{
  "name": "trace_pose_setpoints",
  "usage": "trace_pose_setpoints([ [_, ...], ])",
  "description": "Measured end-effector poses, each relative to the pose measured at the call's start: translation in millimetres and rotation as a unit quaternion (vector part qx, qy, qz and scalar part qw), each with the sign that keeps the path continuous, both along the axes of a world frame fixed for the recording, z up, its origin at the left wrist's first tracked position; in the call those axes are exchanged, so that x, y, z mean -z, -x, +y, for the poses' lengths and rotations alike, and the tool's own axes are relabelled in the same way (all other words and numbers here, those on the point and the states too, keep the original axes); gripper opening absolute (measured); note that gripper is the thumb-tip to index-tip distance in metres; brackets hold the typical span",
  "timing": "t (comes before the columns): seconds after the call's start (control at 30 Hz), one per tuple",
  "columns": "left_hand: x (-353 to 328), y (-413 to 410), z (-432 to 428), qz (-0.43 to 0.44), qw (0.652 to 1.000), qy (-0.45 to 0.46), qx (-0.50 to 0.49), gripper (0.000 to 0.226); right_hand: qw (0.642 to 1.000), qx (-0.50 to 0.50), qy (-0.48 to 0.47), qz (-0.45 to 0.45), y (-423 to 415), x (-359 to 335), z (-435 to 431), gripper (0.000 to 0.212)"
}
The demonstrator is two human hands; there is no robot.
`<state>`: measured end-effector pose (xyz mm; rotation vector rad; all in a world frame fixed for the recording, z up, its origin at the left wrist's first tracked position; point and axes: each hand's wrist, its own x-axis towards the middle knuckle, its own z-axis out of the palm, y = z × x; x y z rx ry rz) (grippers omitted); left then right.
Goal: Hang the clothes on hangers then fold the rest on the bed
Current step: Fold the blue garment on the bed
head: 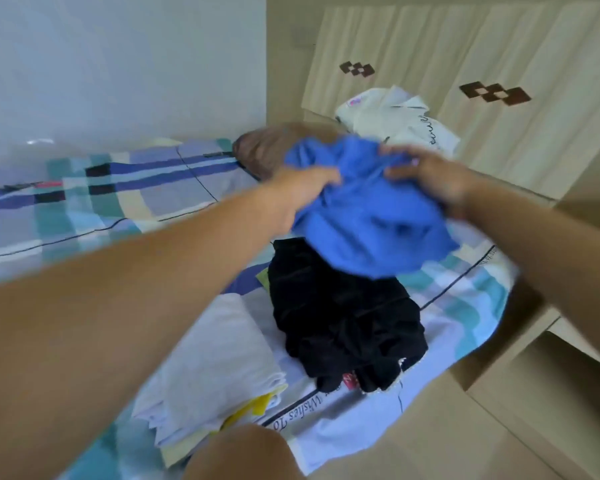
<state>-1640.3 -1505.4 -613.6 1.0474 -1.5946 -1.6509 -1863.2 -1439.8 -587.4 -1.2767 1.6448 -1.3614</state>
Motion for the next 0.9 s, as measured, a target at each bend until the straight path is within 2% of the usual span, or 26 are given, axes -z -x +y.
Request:
trace_pose_setpoints([
  [0.07,48,1,11,-0.044,0.995,-0.059,-0.063,0.059,0.998,0.001,-0.065,-0.021,-6,81,19,0.045],
  [0.1,78,-8,22,-0.074,0.993,-0.068,-0.063,0.060,0.995,-0.003,-0.095,-0.027,-9,114,27,0.045],
  [0.17,124,-18,31,-0.097,0.992,-0.059,-0.063,0.051,0.991,-0.003,-0.130,-0.017,-13,159,37,0.044],
  [0.2,129,-18,29,-0.101,0.992,-0.035,-0.069,0.056,0.991,0.004,-0.133,-0.004,-11,166,35,0.044],
  [0.23,127,-16,23,-0.135,0.988,-0.006,-0.072,0.073,0.990,0.007,-0.138,0.017,-10,164,31,0.043],
  [0.27,121,-16,20,-0.189,0.978,0.055,-0.071,0.092,0.988,0.008,-0.144,0.060,-8,159,26,0.042],
  [0.3,111,-15,19,-0.264,0.949,0.157,-0.069,0.104,0.982,0.019,-0.144,0.123,-7,151,21,0.042],
  [0.33,98,-13,20,-0.310,0.902,0.289,-0.077,0.106,0.970,0.033,-0.131,0.200,-6,141,16,0.045],
  [0.37,82,-9,23,-0.310,0.846,0.427,-0.077,0.101,0.957,0.038,-0.103,0.268,-8,130,11,0.051],
  [0.4,67,-4,26,-0.280,0.803,0.523,-0.054,0.091,0.950,0.033,-0.068,0.304,-15,121,9,0.056],
  [0.43,58,3,24,-0.260,0.785,0.562,-0.006,0.081,0.949,0.018,-0.045,0.311,-22,116,6,0.060],
  [0.5,65,13,17,-0.290,0.787,0.537,0.093,0.078,0.959,-0.014,-0.049,0.280,-30,124,2,0.070],
  [0.6,117,0,7,-0.425,0.769,0.449,0.164,0.114,0.944,-0.007,-0.077,0.321,-34,178,15,0.087],
  [0.67,150,-15,8,-0.420,0.792,0.417,0.150,0.124,0.932,0.005,-0.060,0.358,-31,206,23,0.086],
  [0.73,165,-19,8,-0.393,0.815,0.411,0.113,0.128,0.937,0.008,-0.050,0.346,-29,212,23,0.083],
  [0.9,154,-14,10,-0.397,0.819,0.399,0.113,0.128,0.951,-0.005,-0.051,0.306,-27,206,21,0.083],
])
